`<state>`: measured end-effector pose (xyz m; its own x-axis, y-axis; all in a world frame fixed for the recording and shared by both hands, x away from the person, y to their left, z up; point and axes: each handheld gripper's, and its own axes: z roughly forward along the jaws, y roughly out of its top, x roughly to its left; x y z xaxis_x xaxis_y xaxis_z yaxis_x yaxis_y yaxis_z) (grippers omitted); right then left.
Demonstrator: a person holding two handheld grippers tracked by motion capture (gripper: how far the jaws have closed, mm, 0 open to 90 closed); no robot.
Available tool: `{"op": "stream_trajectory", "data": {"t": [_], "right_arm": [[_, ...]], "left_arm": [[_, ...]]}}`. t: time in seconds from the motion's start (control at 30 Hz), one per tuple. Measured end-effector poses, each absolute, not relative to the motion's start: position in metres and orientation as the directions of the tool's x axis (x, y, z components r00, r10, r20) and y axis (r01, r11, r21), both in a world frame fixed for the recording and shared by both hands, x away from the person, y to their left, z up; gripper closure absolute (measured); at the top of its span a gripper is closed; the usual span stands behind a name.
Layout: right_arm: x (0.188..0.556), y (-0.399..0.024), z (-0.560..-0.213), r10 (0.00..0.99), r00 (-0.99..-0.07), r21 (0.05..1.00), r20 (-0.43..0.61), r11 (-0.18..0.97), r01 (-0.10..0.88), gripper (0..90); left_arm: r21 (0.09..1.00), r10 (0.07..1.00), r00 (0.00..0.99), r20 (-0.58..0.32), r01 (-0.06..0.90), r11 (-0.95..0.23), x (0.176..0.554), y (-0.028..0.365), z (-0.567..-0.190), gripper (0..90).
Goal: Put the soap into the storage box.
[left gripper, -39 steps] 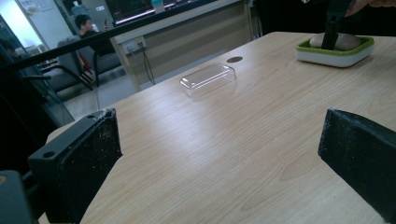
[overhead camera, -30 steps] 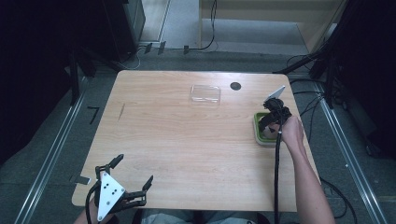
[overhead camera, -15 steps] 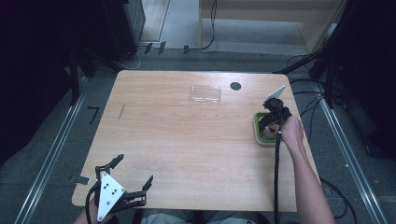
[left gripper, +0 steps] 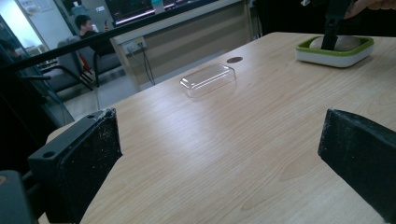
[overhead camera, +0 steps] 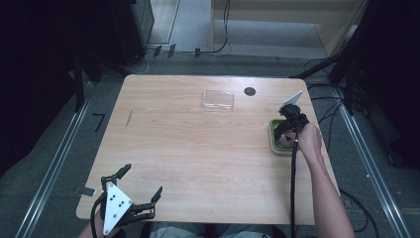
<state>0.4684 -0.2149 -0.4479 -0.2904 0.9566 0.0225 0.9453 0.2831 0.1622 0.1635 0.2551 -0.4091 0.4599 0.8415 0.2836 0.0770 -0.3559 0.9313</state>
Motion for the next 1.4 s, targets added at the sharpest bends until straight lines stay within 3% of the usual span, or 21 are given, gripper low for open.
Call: {"op": "stream_trajectory", "data": {"t": [1.3, 1.4], "right_arm": [[0.4682, -0.2105, -0.448, 0.953, -0.304, 0.141, -0.005, 0.302, 0.943, 32.8], [0.4669, -0.2093, -0.4444, 0.95, -0.311, 0.153, -0.022, 0.311, 0.938, 28.7]], "left_arm": [[0.932, 0.841, 0.46, 0.284, 0.074, -0.355, 0.1634, 0.2553, -0.4091, 0.0], [0.931, 0.84, 0.461, 0.285, 0.074, -0.357, 0.1636, 0.2552, -0.409, 0.0]]}}
